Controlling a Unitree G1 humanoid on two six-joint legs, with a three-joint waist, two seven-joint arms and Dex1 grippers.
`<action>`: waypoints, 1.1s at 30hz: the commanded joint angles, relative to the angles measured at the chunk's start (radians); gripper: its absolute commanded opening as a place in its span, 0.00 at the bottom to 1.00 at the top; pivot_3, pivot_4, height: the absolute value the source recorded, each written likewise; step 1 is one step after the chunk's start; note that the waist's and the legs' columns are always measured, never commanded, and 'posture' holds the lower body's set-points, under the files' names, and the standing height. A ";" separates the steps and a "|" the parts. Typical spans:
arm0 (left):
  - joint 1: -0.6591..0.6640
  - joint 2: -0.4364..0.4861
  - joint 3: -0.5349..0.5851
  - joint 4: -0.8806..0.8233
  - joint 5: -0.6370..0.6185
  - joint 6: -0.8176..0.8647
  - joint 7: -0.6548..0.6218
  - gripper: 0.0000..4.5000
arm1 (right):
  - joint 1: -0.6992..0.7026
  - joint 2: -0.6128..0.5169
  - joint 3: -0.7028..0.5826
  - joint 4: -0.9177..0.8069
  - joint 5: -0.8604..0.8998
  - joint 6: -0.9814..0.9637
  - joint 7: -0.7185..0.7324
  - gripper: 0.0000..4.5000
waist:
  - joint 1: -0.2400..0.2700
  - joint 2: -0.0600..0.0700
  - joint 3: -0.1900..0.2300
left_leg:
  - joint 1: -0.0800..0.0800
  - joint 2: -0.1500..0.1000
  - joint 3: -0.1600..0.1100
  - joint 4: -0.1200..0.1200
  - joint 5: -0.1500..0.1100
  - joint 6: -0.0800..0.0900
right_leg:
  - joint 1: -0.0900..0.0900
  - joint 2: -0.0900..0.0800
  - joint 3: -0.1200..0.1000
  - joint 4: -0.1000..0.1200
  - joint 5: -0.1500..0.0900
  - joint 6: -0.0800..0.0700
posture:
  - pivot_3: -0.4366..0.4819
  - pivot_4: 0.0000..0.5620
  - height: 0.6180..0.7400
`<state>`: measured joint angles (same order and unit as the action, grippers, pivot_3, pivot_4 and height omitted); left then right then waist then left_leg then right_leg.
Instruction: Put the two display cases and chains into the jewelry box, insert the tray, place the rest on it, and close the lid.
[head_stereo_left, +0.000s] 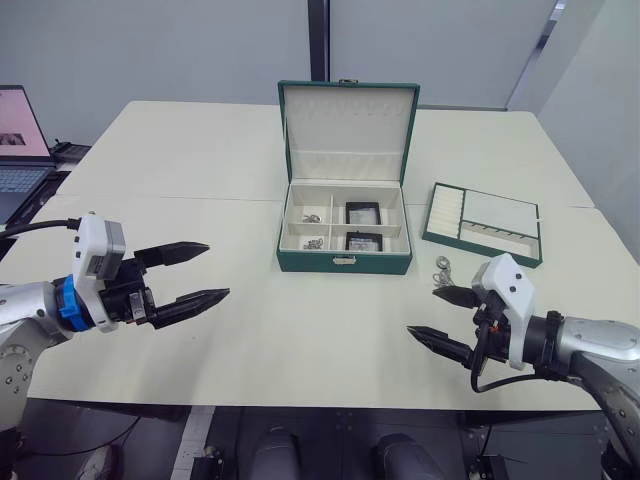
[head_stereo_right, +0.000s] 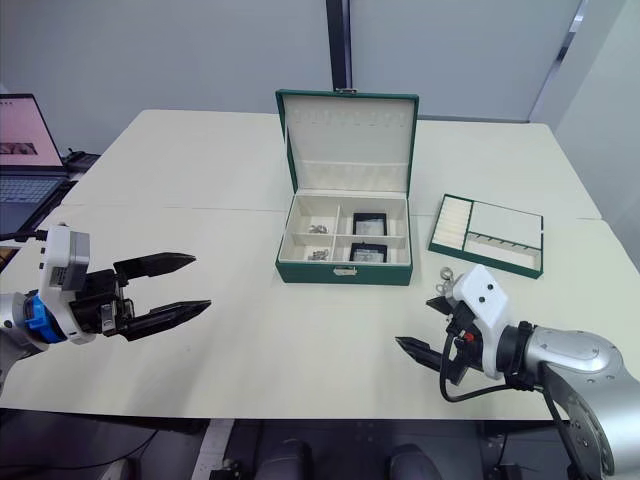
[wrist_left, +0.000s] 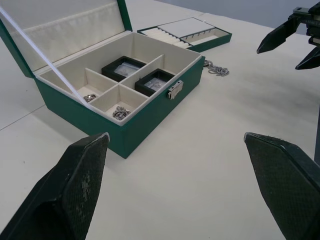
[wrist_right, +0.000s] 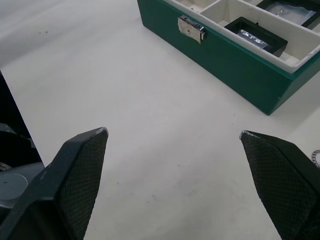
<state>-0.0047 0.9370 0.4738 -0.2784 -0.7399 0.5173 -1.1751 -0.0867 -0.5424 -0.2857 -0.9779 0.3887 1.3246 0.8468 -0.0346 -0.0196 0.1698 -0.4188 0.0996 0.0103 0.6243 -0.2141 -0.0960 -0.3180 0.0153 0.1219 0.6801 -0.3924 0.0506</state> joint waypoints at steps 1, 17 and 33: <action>0.020 0.020 0.038 -0.019 -0.007 -0.012 -0.029 1.00 | 0.079 -0.029 -0.037 -0.025 0.029 -0.090 -0.007 1.00 | 0.001 0.000 0.000 | 0.000 0.000 0.000 0.000 0.000 0.000 | 0.000 0.000 0.000 0.000 0.000 0.000 | 0.48 0.27 1.00; -0.072 0.023 -0.009 -0.104 -0.075 0.064 0.009 1.00 | 0.185 -0.096 -0.059 0.027 0.135 -0.243 -0.087 1.00 | 0.002 -0.001 -0.001 | 0.001 0.000 0.000 0.000 0.000 0.000 | 0.000 0.000 0.000 0.000 0.000 0.000 | 0.48 0.27 1.00; -0.134 0.002 -0.077 -0.081 -0.056 0.031 0.012 1.00 | 0.233 -0.129 -0.055 0.030 0.194 -0.289 -0.169 1.00 | 0.002 -0.002 -0.001 | 0.000 0.000 -0.001 0.001 0.000 0.000 | 0.001 0.000 0.000 0.000 0.000 0.000 | 0.48 0.27 1.00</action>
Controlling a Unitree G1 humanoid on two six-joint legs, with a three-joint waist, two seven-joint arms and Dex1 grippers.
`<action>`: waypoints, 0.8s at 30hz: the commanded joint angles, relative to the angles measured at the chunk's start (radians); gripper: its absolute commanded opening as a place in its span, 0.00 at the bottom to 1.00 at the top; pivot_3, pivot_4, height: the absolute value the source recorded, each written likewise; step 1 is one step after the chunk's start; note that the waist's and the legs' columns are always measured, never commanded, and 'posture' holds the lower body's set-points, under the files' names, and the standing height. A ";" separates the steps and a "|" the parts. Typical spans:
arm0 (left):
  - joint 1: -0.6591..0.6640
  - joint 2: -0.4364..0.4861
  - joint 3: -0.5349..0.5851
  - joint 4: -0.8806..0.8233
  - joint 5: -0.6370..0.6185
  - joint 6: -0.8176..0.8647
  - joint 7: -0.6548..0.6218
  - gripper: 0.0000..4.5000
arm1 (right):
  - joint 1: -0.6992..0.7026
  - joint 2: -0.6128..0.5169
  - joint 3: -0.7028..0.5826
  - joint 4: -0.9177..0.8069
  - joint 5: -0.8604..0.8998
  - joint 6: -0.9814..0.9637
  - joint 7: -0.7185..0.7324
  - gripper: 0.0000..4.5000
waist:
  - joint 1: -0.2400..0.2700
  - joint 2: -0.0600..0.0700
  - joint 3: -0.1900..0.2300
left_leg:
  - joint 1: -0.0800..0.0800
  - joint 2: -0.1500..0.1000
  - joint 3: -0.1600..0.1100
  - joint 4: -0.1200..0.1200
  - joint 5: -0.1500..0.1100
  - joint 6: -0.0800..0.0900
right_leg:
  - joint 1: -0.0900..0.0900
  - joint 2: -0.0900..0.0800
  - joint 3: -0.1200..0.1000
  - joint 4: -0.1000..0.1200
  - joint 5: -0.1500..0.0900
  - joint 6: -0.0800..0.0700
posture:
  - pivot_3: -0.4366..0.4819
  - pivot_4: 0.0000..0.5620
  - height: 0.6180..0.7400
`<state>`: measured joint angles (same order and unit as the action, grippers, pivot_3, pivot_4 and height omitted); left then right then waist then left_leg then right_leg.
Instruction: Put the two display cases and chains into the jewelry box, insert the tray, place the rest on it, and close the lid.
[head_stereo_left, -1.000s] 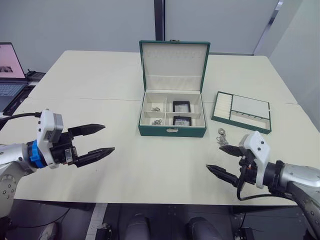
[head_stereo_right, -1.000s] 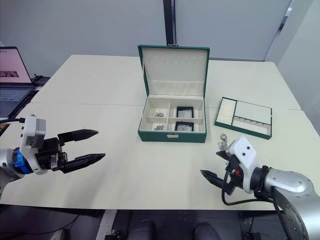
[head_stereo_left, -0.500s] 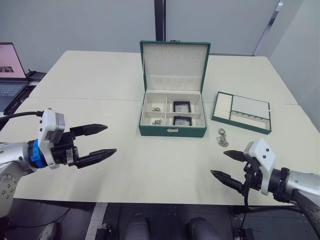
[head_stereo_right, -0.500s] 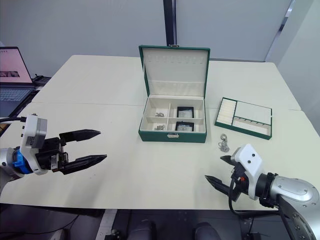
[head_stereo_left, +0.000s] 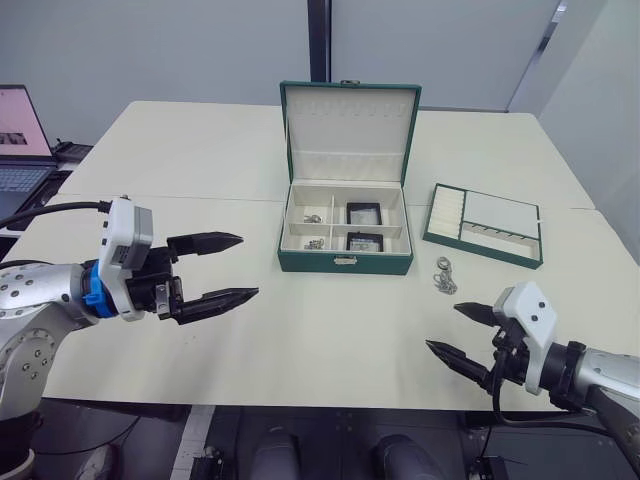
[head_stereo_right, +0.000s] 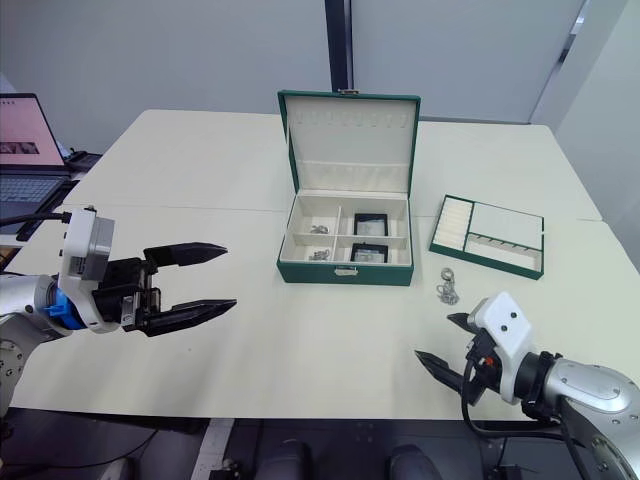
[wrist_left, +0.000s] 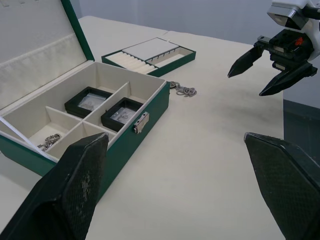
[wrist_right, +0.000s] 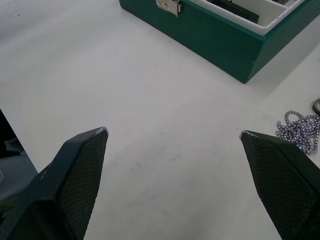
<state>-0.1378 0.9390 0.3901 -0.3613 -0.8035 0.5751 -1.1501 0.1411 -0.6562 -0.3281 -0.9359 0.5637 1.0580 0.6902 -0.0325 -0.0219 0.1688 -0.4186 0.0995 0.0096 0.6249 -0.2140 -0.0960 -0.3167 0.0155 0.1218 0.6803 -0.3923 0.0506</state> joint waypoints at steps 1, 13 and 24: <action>0.003 0.000 0.008 0.005 0.009 -0.031 -0.016 1.00 | 0.005 -0.018 -0.012 -0.010 0.024 -0.024 -0.017 1.00 | 0.000 0.000 0.000 | 0.000 0.000 0.000 0.000 0.000 0.000 | 0.000 0.000 0.000 0.000 0.000 0.000 | 0.48 0.27 1.00; -0.017 -0.016 0.002 0.037 0.004 -0.060 -0.037 1.00 | -0.246 -0.302 0.003 0.256 0.086 0.035 0.101 1.00 | 0.000 0.001 0.000 | 0.001 0.000 0.001 0.002 0.000 0.000 | 0.001 0.000 0.001 0.000 0.000 0.000 | 0.48 0.27 1.00; -0.045 -0.039 -0.032 0.044 0.021 -0.074 -0.037 1.00 | -0.734 -0.431 0.409 1.012 -0.241 -0.375 0.366 1.00 | -0.001 0.001 0.001 | 0.001 0.000 0.004 0.002 -0.001 0.001 | -0.001 -0.001 0.003 0.000 0.000 0.000 | 0.48 0.27 1.00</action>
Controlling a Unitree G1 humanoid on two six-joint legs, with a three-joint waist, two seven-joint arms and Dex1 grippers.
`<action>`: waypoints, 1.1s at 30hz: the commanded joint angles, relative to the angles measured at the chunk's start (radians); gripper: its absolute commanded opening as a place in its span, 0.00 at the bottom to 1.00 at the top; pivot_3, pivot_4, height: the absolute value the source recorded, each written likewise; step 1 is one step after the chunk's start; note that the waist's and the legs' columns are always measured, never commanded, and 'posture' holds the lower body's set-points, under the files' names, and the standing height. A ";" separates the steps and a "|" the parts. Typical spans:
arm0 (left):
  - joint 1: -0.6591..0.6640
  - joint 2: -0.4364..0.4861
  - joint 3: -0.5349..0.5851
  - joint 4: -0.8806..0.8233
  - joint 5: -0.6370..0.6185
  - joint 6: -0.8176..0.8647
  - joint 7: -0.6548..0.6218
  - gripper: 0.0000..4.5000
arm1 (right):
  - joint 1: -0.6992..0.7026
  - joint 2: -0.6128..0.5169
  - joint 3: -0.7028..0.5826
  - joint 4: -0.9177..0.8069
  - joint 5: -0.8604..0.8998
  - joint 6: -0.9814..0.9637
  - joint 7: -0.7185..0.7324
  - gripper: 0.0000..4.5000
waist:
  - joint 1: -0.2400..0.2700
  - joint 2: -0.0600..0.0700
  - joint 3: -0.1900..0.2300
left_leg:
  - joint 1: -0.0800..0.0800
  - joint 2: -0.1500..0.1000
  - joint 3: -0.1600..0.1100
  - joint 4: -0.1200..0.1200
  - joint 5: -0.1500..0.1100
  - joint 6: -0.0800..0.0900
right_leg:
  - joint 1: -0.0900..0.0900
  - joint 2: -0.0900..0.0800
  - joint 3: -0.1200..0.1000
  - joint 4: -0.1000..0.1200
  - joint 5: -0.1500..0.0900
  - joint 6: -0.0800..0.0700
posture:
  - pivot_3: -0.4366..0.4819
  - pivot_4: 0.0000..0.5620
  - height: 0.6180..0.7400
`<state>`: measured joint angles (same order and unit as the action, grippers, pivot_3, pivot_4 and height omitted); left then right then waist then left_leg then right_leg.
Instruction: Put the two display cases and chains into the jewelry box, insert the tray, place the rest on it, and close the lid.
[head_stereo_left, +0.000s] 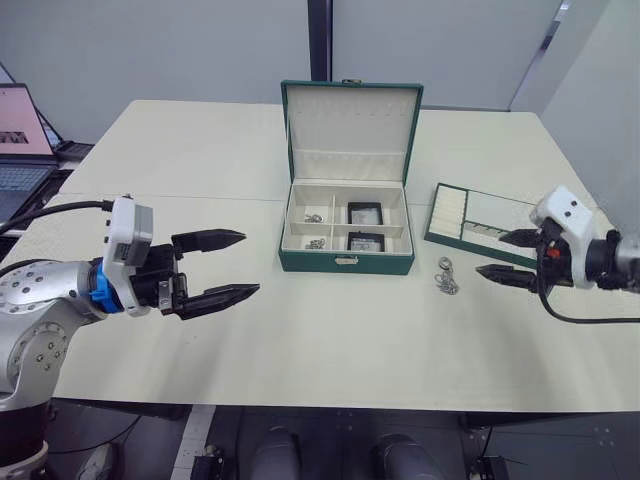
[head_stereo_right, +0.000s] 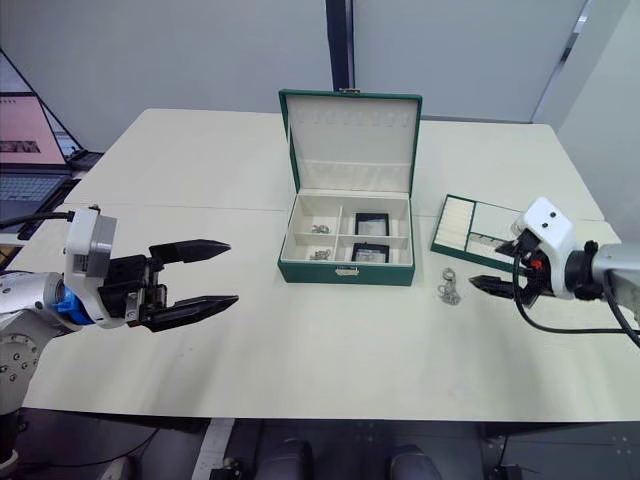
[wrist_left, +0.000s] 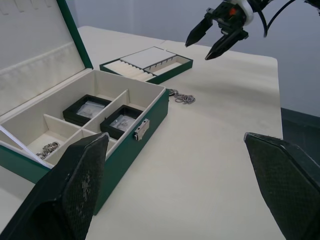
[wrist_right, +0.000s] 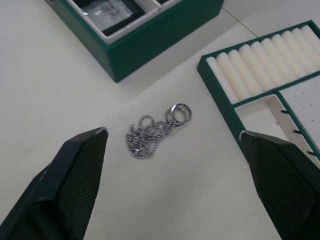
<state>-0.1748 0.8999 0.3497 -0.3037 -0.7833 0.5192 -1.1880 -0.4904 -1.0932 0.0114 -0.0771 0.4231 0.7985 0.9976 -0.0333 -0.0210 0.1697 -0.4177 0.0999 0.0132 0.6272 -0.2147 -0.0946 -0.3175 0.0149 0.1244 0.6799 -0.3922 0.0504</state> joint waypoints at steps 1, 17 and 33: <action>-0.005 0.000 0.010 -0.014 0.002 -0.021 0.000 1.00 | -0.146 0.016 0.106 0.218 -0.137 -0.150 0.077 1.00 | -0.002 0.001 0.001 | 0.000 0.000 0.000 0.001 0.000 0.000 | 0.000 0.000 0.000 0.000 0.000 0.000 | 0.48 0.27 1.00; 0.005 -0.004 0.017 -0.031 -0.003 -0.025 0.014 1.00 | -0.505 0.204 0.313 0.890 -0.478 -0.558 0.286 1.00 | -0.009 0.003 0.002 | 0.001 0.000 0.002 0.002 0.002 -0.003 | 0.001 0.000 0.001 0.000 0.000 0.000 | 0.48 0.27 1.00; 0.021 0.015 0.045 -0.077 -0.029 0.013 0.055 1.00 | -0.598 0.295 0.292 1.134 -0.581 -0.689 0.268 1.00 | -0.024 0.003 0.002 | 0.002 0.000 0.001 0.002 0.002 -0.004 | 0.002 0.000 0.000 0.001 0.000 0.000 | 0.48 0.27 1.00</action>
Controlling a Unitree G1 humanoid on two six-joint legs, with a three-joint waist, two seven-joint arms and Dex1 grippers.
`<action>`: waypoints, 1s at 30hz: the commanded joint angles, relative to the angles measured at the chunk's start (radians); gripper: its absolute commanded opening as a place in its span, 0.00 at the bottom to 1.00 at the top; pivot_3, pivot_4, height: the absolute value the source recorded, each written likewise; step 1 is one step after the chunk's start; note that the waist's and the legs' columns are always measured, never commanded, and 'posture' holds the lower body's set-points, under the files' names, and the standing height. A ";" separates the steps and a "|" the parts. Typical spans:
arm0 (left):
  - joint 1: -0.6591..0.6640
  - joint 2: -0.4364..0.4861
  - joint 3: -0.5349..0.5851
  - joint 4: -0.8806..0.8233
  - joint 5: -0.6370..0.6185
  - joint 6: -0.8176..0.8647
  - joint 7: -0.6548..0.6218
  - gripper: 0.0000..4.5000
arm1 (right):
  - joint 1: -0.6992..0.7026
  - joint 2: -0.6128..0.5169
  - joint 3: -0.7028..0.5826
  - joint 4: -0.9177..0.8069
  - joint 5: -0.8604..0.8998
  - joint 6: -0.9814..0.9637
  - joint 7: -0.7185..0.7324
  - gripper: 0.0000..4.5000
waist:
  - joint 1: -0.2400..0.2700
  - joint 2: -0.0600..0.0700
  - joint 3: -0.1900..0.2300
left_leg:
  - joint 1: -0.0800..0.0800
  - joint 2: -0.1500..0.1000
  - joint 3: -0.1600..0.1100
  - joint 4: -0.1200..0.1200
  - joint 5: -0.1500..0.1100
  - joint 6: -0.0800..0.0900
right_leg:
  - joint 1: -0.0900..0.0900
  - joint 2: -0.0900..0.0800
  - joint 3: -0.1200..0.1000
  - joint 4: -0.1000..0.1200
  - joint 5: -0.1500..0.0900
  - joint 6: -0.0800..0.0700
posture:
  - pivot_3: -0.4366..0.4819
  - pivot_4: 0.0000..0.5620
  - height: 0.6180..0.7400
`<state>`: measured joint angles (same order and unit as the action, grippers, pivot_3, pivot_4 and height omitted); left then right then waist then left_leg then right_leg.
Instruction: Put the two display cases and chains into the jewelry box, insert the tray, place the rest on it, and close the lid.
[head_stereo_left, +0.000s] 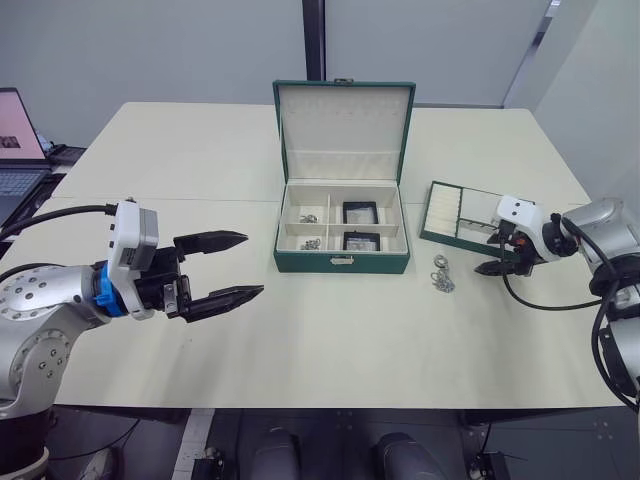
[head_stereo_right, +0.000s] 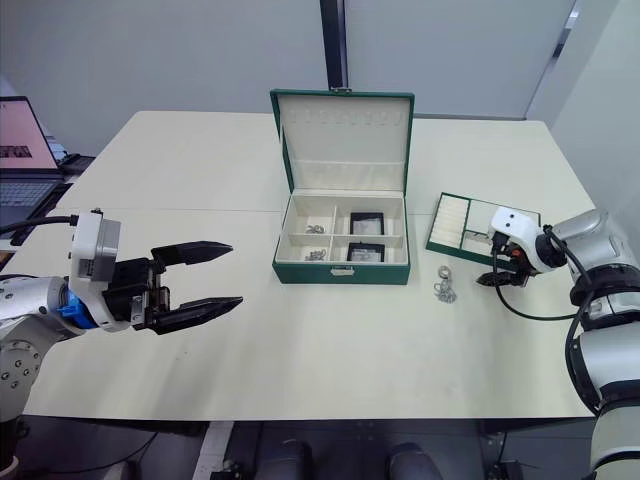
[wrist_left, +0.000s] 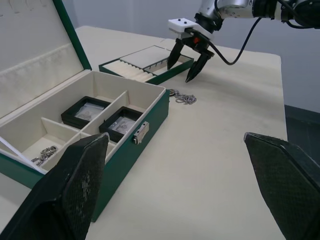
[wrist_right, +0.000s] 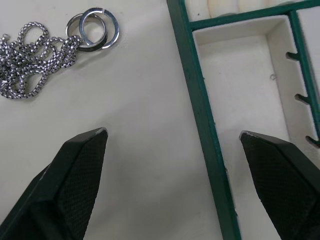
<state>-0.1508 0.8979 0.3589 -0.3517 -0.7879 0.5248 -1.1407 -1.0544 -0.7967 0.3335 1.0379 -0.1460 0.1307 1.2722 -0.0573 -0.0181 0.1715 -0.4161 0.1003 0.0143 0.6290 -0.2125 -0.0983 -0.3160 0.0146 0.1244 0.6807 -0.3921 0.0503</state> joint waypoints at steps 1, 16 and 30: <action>-0.004 0.019 0.038 -0.031 -0.026 0.012 0.009 1.00 | -0.038 0.001 -0.031 0.025 -0.013 -0.024 -0.009 1.00 | 0.000 0.000 0.000 | 0.000 0.000 0.000 0.000 0.000 0.000 | 0.000 0.000 0.000 0.000 0.000 0.000 | 0.48 0.27 1.00; -0.009 0.031 0.044 -0.061 -0.053 0.045 0.044 1.00 | -0.050 0.032 -0.048 0.084 -0.041 -0.041 -0.023 0.31 | -0.001 0.000 0.000 | 0.000 0.000 0.000 0.000 0.000 0.000 | 0.001 0.000 0.000 0.000 0.000 0.000 | 0.48 0.27 1.00; -0.029 0.031 0.026 -0.063 -0.051 0.052 0.052 1.00 | -0.051 0.033 -0.065 0.081 -0.043 -0.037 -0.018 0.00 | -0.001 0.000 0.000 | 0.000 0.000 -0.001 0.000 0.000 0.000 | 0.002 0.000 -0.001 0.000 0.000 0.000 | 0.48 0.27 1.00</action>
<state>-0.1655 0.9152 0.3619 -0.3927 -0.8246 0.5809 -1.0877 -1.0809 -0.7552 0.2932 1.1267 -0.1854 0.0952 1.2499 -0.0585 -0.0181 0.1715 -0.4158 0.1003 0.0136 0.6290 -0.2124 -0.0985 -0.3143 0.0145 0.1235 0.6807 -0.3921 0.0504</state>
